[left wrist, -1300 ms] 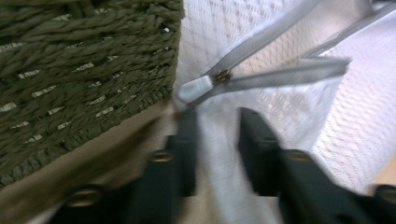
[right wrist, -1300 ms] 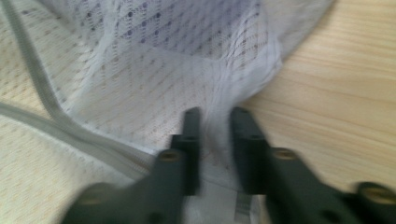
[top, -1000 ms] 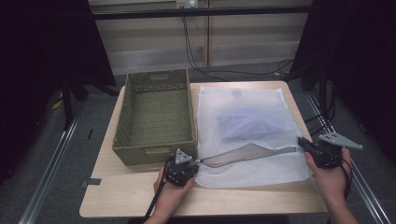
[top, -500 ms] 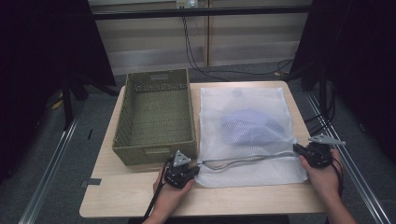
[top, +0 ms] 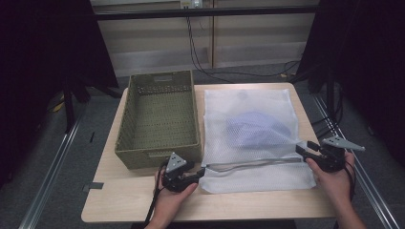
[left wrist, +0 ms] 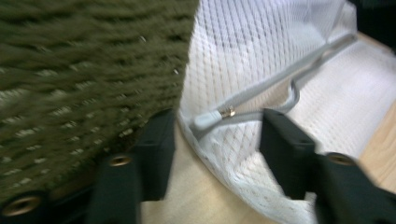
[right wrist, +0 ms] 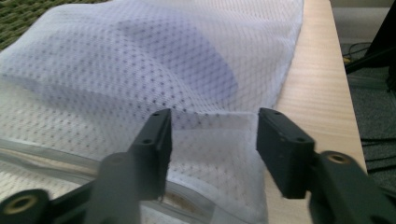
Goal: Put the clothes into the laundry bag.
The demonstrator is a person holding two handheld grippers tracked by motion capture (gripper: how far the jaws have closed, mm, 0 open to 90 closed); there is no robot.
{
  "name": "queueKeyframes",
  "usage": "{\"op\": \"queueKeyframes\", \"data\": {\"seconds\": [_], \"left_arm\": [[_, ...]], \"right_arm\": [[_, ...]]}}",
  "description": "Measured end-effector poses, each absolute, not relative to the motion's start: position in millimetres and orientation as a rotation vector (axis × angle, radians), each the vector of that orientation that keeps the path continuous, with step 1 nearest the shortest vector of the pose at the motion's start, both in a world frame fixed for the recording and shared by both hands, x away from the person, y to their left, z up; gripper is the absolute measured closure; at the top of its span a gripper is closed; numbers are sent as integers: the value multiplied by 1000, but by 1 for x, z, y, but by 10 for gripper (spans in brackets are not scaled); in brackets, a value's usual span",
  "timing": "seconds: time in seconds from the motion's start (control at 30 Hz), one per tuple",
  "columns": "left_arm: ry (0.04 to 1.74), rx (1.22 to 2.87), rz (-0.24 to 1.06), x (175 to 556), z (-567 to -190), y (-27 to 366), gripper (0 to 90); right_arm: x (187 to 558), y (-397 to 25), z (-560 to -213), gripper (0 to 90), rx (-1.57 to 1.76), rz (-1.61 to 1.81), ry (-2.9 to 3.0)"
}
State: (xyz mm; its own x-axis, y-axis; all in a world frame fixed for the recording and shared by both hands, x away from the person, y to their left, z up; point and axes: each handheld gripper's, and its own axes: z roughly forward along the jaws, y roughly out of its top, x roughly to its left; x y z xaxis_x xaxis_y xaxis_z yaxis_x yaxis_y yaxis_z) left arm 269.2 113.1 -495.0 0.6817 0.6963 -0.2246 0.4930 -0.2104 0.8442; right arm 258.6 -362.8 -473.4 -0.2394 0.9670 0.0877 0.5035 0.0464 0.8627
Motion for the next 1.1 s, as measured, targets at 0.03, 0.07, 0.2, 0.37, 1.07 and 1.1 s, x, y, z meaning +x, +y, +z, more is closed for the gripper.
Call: {"op": "queueKeyframes", "data": {"seconds": [0.03, 0.07, 0.2, 0.37, 1.07, 1.1], "left_arm": [[935, 1859, 246, 269, -495, 116, 373], [936, 1855, 237, 269, -495, 118, 352], [946, 1843, 272, 262, -491, 134, 233], [938, 1822, 299, 259, -484, 158, 165], [1074, 1703, 392, 247, -479, 282, 5], [1078, 1703, 387, 247, -479, 287, 5]], "right_arm": [[257, -361, -471, 361, 1466, 1109, 1789], [255, -359, -469, 330, 1464, 1102, 1786], [250, -355, -460, 219, 1475, 1119, 1770], [247, -346, -457, 154, 1442, 1134, 1821], [224, -334, -466, 12, 1375, 1193, 1961], [222, -335, -467, 12, 1379, 1188, 1964]]}}
